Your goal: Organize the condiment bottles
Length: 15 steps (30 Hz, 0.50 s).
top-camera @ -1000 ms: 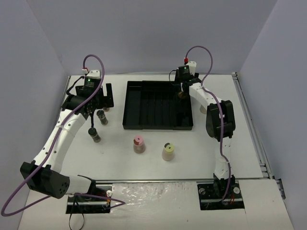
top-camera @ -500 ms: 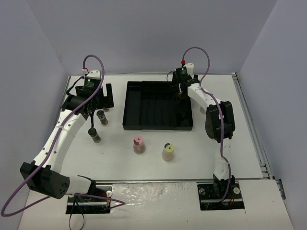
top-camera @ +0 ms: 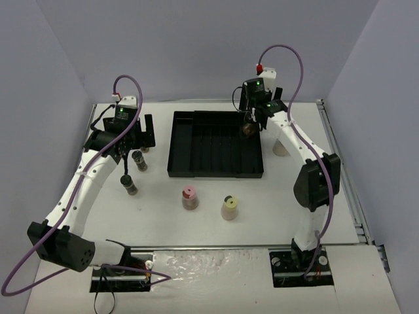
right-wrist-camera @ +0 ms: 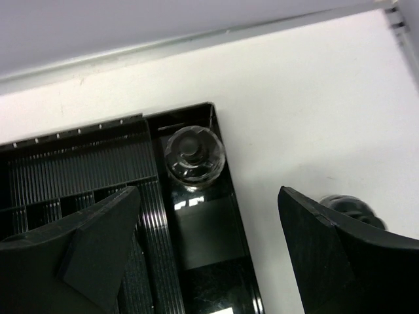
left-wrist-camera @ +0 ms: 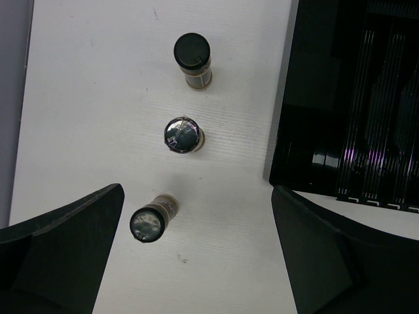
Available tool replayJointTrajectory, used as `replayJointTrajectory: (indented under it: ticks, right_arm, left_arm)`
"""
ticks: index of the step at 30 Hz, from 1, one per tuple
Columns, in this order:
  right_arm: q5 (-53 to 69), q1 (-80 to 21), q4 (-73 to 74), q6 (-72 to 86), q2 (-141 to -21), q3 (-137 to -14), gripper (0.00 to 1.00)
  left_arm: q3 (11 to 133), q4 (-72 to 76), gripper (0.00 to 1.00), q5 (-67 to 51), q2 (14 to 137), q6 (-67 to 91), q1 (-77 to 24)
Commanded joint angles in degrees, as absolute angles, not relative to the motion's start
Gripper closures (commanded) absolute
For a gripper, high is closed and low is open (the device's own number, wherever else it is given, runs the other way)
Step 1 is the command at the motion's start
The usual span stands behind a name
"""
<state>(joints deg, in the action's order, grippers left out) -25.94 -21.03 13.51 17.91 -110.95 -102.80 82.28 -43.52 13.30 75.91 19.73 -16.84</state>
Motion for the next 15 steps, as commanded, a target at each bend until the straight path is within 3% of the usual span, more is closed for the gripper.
replayJointTrajectory:
  ticks: [1, 8, 15]
  right_arm:
    - [-35.0, -19.8, 13.3, 19.1, -100.6, -98.9, 0.15]
    - [-32.5, -12.1, 13.3, 22.7, -95.7, -88.6, 0.14]
    - [-30.3, -9.8, 9.7, 22.6, -98.2, -82.1, 0.15]
  left_arm:
    - [84.6, -41.6, 0.07, 13.5, 73.7, 19.4, -17.1]
    - [84.3, -41.5, 0.07, 12.8, 73.7, 19.3, -17.1]
    - [84.2, -41.1, 0.06, 12.4, 73.5, 19.5, -17.1]
